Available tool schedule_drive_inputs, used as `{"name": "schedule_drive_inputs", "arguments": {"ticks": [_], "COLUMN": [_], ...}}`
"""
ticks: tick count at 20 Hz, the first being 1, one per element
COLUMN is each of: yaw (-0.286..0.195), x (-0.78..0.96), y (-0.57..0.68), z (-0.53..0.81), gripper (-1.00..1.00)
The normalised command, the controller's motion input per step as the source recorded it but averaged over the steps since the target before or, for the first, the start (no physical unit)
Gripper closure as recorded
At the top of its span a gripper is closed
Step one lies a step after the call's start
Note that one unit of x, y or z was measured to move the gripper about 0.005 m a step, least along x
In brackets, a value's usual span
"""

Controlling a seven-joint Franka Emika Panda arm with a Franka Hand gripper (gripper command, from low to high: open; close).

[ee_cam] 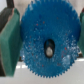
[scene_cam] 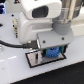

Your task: Insert the blue gear onto the right peg, followed by the red gear

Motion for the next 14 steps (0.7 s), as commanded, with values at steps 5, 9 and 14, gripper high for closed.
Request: {"name": "schedule_drive_inputs", "arguments": {"ticks": [5,9,14], "yaw": [0.0,0.0,0.0], "x": [0.12,-0.01,-0.14], "y": [0.04,0.13,0.21], "z": [-0.14,0.15,0.5], "gripper": [1.0,-1.0,-1.0]}}
